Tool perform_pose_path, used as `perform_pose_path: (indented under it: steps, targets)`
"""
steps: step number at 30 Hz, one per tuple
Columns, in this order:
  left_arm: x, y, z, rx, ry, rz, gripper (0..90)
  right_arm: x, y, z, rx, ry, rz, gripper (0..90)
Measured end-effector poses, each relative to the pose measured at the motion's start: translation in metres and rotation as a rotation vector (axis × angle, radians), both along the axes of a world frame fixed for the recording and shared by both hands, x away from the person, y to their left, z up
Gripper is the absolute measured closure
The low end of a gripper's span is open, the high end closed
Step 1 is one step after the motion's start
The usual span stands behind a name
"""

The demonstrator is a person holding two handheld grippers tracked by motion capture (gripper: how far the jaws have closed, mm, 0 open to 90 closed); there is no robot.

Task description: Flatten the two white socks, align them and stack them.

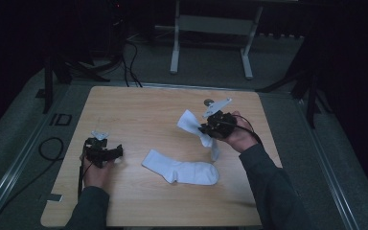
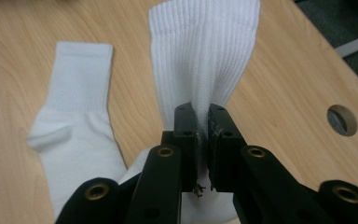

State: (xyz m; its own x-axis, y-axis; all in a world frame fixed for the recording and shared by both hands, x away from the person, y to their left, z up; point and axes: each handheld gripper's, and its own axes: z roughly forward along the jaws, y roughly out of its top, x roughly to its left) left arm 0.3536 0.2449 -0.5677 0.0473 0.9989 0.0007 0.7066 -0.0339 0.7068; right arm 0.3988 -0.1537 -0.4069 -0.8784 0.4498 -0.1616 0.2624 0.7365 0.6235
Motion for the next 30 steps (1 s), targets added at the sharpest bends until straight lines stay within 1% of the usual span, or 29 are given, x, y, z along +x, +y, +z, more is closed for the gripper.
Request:
perform_pose_path:
  steps: [1, 2, 3, 7, 8, 11, 14, 17, 22, 26, 28, 30]
  targets:
    - [0.000, 0.000, 0.000, 0.000, 0.000, 0.000, 15.0, -0.004, -0.002, 0.006, 0.011, -0.006, 0.006, 83.2]
    - [0.000, 0.000, 0.000, 0.000, 0.000, 0.000, 15.0, -0.004, -0.002, 0.006, 0.011, -0.006, 0.006, 83.2]
    - [0.000, 0.000, 0.000, 0.000, -0.001, 0.000, 15.1, -0.008, -0.003, 0.011, 0.024, -0.007, 0.012, 83.1]
    - [0.000, 0.000, 0.000, 0.001, 0.000, 0.000, 15.1, -0.018, -0.005, 0.018, 0.032, -0.014, 0.028, 83.1]
    - [0.000, 0.000, 0.000, 0.000, -0.001, 0.000, 15.1, -0.018, -0.005, 0.018, 0.032, -0.014, 0.028, 83.1]
    - [0.000, 0.000, 0.000, 0.002, 0.001, -0.002, 15.1, -0.030, -0.007, 0.025, 0.045, -0.021, 0.048, 83.1]
    - [0.000, 0.000, 0.000, 0.000, -0.003, 0.000, 15.1, -0.039, -0.008, 0.029, 0.047, -0.036, 0.057, 83.0]
    - [0.000, 0.000, 0.000, 0.000, -0.002, 0.001, 15.0, -0.048, -0.010, 0.030, 0.052, -0.031, 0.052, 83.1]
    - [0.000, 0.000, 0.000, 0.001, -0.002, 0.001, 15.1, -0.065, -0.011, 0.030, 0.052, -0.035, 0.076, 83.0]
    - [0.000, 0.000, 0.000, 0.001, -0.002, 0.001, 15.1, -0.073, -0.014, 0.031, 0.056, -0.038, 0.086, 83.0]
    - [0.000, 0.000, 0.000, 0.002, 0.000, -0.001, 15.0, -0.075, -0.015, 0.028, 0.055, -0.028, 0.084, 83.0]
    - [0.000, 0.000, 0.000, 0.002, 0.000, -0.001, 15.1, -0.076, -0.013, 0.022, 0.047, -0.014, 0.089, 83.0]
